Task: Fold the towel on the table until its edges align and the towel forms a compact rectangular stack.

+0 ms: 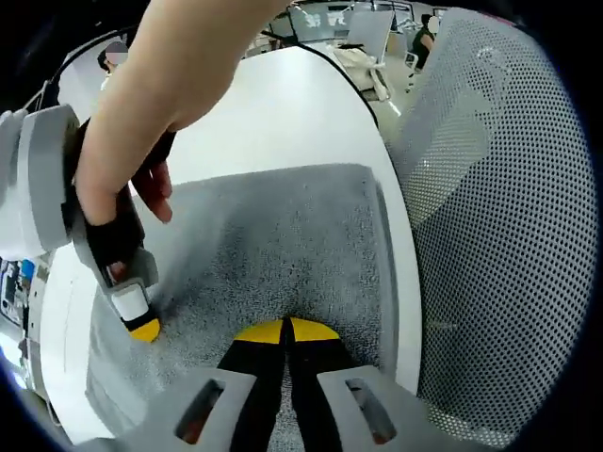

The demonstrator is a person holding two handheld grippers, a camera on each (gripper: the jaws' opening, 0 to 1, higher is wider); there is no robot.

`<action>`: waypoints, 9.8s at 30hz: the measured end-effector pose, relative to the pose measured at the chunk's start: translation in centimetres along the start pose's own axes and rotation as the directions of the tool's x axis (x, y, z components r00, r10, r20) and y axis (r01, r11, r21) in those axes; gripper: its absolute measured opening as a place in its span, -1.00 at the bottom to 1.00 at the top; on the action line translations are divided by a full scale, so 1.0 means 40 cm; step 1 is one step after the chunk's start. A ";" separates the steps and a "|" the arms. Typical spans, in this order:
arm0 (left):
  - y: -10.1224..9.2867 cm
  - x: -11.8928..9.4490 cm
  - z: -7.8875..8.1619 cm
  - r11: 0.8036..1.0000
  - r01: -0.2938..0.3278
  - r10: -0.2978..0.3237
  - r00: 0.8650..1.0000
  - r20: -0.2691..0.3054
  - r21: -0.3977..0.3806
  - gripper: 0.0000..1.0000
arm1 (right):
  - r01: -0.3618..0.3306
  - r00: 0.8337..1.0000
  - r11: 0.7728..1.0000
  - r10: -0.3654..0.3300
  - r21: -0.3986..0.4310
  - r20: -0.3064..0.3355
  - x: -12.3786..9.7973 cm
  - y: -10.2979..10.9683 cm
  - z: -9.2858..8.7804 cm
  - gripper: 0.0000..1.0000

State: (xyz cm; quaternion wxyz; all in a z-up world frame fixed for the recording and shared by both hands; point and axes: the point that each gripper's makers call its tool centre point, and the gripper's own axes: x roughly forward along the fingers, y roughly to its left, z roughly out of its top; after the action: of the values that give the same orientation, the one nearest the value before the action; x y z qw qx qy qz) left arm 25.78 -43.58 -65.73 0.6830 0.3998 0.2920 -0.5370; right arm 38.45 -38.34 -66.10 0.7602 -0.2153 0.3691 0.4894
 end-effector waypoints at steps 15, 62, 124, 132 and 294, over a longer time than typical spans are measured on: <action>0.001 -0.014 -0.031 0.955 -0.047 0.104 0.977 -0.184 0.293 -0.99 | 0.001 0.999 0.993 -0.007 -0.116 -0.046 -0.010 -0.010 -0.014 -1.00; 0.042 -0.055 -0.120 0.967 -0.122 0.064 0.966 -0.249 -0.225 -0.99 | 0.127 0.972 0.958 -0.172 -0.259 -0.161 -0.023 -0.061 -0.035 -1.00; 0.211 -0.106 -0.274 0.961 -0.273 0.269 0.914 -0.304 0.030 -0.99 | 0.183 0.954 0.957 -0.228 0.225 0.193 -0.099 -0.019 -0.108 -1.00; 0.220 -0.110 -0.278 0.946 -0.293 0.266 0.945 -0.189 -0.137 -0.99 | 0.201 0.952 0.963 -0.235 0.182 0.196 -0.100 -0.014 -0.110 -1.00; 0.096 -0.448 -0.164 0.856 -0.217 0.394 0.861 0.321 -0.469 -0.96 | 0.122 0.849 0.920 -0.291 0.372 0.442 -0.565 0.107 -0.215 -1.00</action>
State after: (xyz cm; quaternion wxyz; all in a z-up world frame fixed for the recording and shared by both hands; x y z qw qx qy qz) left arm 25.14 -28.59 -53.34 0.8756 0.1665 0.1829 -0.4148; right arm 25.96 -55.65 -53.99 0.9023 0.0068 0.2160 0.3729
